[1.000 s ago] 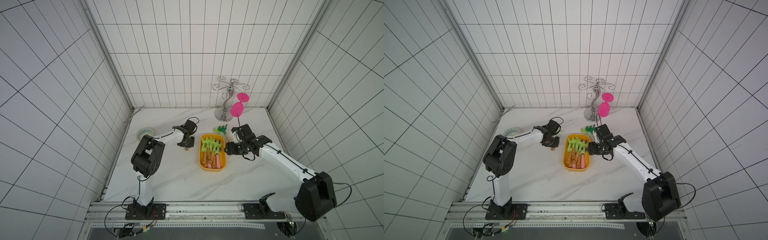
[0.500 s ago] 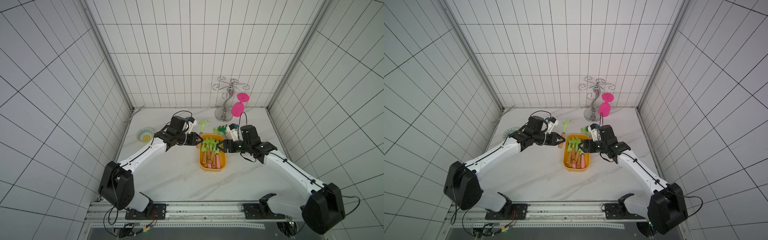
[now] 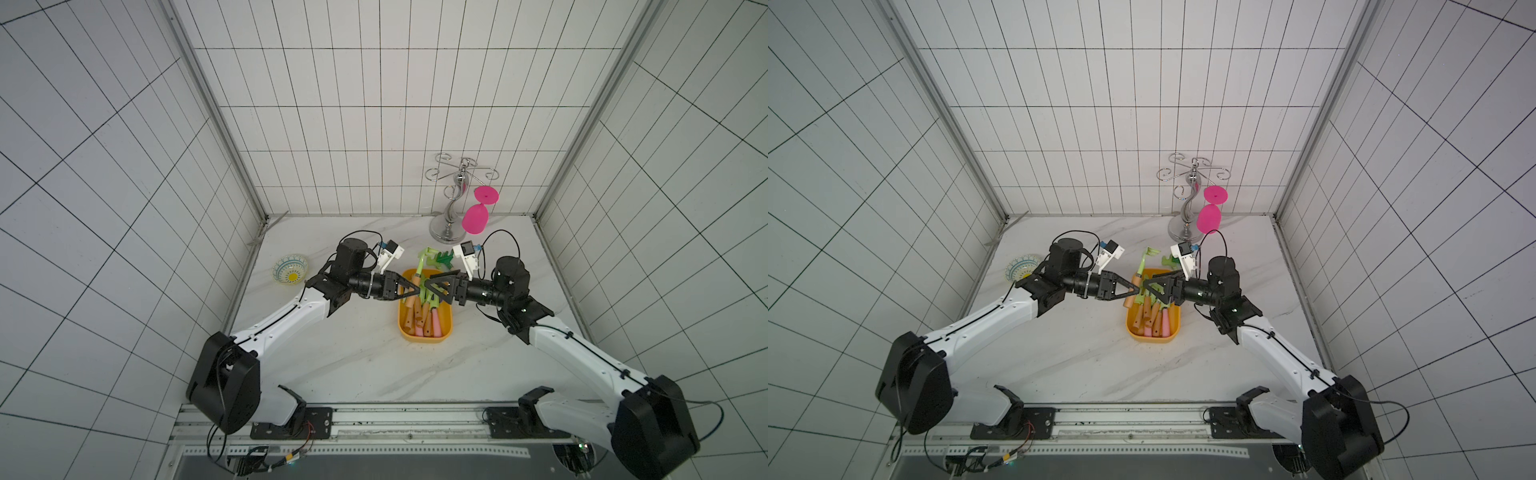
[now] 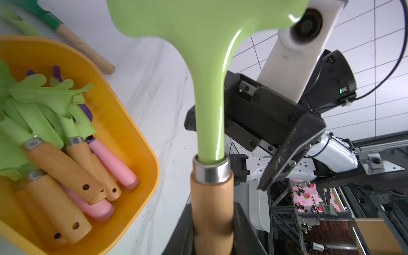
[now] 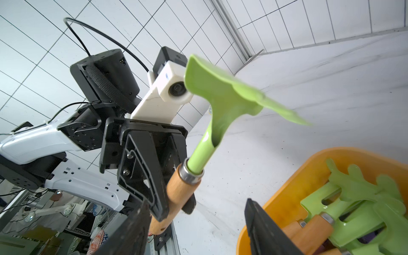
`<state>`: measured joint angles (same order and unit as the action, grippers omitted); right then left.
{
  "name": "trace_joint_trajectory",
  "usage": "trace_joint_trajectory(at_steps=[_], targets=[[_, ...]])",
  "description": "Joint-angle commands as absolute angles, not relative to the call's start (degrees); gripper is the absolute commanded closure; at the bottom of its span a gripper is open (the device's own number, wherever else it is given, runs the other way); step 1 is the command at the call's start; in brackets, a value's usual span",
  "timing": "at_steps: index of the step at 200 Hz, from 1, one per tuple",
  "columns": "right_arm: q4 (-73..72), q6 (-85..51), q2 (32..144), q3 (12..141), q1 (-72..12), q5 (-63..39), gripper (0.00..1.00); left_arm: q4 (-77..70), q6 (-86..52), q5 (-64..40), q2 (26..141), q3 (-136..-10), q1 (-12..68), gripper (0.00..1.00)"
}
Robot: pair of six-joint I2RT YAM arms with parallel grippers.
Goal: Put the rake into the storage box
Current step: Pick up the rake at the center of the board.
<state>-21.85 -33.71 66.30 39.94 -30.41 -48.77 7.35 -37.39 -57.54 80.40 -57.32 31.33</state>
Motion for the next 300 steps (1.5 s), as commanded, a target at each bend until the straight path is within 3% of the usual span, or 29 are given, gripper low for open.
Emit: trace_joint_trajectory(at_steps=[1, 32, 118, 136, 163, 187, 213, 237, 277, 300], targets=[[-27.03, -36.92, 68.21, 39.56, -31.01, -52.08, 0.32, 1.09, -38.8, -60.44, 79.17, -56.95, 32.34, 0.83], [-31.38, -40.25, 70.08, 39.2, -31.95, -53.11, 0.39, -0.88, -38.76, -60.19, 79.51, -56.87, 33.67, 0.87], [-35.77, -45.25, 70.28, 38.72, -33.38, -54.72, 0.74, -0.3, -37.04, -56.6, 80.55, -56.77, 34.54, 0.86], [-35.34, -45.15, 69.03, 38.07, -33.49, -53.4, 0.78, 1.96, -35.68, -55.23, 81.42, -57.45, 34.69, 0.77], [-27.21, -40.6, 66.36, 39.03, -33.49, -50.04, 0.83, 8.7, -31.48, -50.45, 82.28, -59.18, 35.62, 0.49], [-7.4, -30.49, 63.86, 43.78, -33.09, -43.35, 0.85, 11.93, -29.99, -45.64, 81.54, -59.67, 35.94, 0.31], [12.77, -23.43, 61.95, 49.12, -30.27, -33.57, 0.84, 20.15, -26.52, -34.71, 78.97, -60.81, 36.3, 0.19], [24.17, -22.31, 61.81, 52.13, -27.32, -27.78, 0.82, 25.12, -25.9, -22.49, 75.7, -59.4, 36.49, 0.16], [38.57, -21.54, 69.37, 58.59, -29.49, -20.63, 0.81, 26.02, -27.0, -0.26, 68.72, -53.13, 36.92, 0.15], [41.58, -22.41, 73.76, 61.55, -32.91, -14.96, 0.8, 27.49, -25.41, 4.87, 69.59, -53.33, 35.78, 0.15]])
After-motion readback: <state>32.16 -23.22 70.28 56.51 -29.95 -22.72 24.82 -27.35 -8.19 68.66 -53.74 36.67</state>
